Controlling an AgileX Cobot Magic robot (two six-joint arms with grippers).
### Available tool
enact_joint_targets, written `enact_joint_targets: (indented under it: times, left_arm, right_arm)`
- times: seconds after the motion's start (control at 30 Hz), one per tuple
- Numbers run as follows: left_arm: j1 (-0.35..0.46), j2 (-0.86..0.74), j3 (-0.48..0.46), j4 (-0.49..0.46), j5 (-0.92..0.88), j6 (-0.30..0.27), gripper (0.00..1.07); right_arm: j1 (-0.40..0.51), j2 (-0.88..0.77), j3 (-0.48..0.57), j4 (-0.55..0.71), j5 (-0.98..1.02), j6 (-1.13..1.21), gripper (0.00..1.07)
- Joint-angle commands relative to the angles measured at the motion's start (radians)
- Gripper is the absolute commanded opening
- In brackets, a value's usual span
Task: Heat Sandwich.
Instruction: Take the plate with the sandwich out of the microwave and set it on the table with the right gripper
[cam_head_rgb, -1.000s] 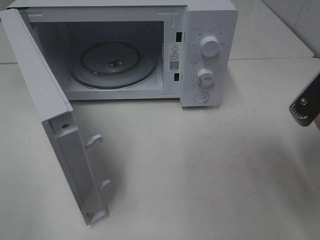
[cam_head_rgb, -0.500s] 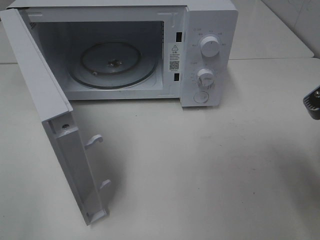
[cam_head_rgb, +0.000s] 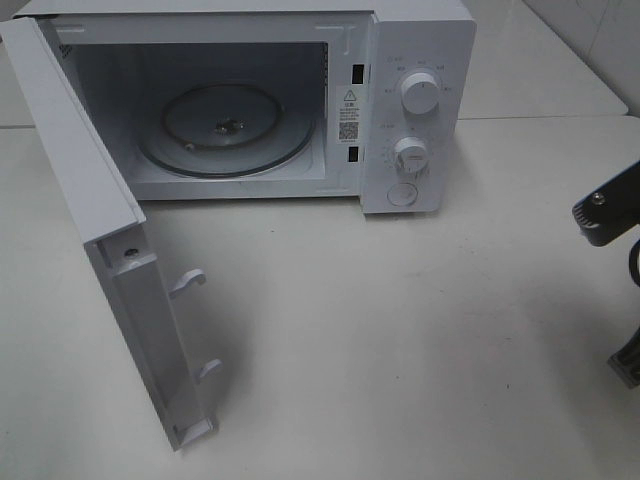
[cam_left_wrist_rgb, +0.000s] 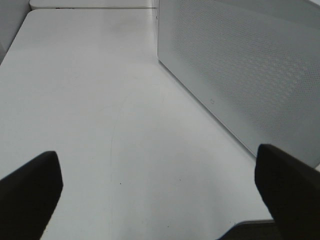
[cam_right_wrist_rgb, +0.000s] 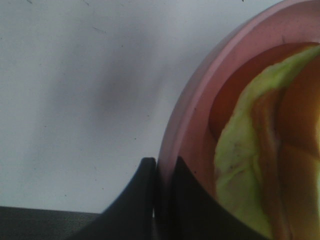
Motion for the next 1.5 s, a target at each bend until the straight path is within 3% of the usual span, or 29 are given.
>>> enact_joint_targets:
  times: [0.03,1.0,1.3,1.5]
  left_arm:
    - [-0.001,-0.017,0.001,-0.003,-0.009,-0.002,0.98]
    - [-0.001,-0.017,0.001,-0.003,-0.009,-0.002,0.98]
    - [-0.001,-0.017,0.001,-0.003,-0.009,-0.002,0.98]
    - [-0.001,-0.017,0.001,-0.003,-0.009,-0.002,0.98]
  right_arm:
    - [0.002,0.039,-0.009,-0.048,-0.024,0.051,0.01]
    - [-0.001,0.409,-0.011,-0.142,-0.206,0.315,0.02]
    - [-0.001,0.516,-0.077,-0.174,-0.226,0.355,0.02]
    - [-0.055,0.592,-0.118,-0.172,-0.238,0.390,0.03]
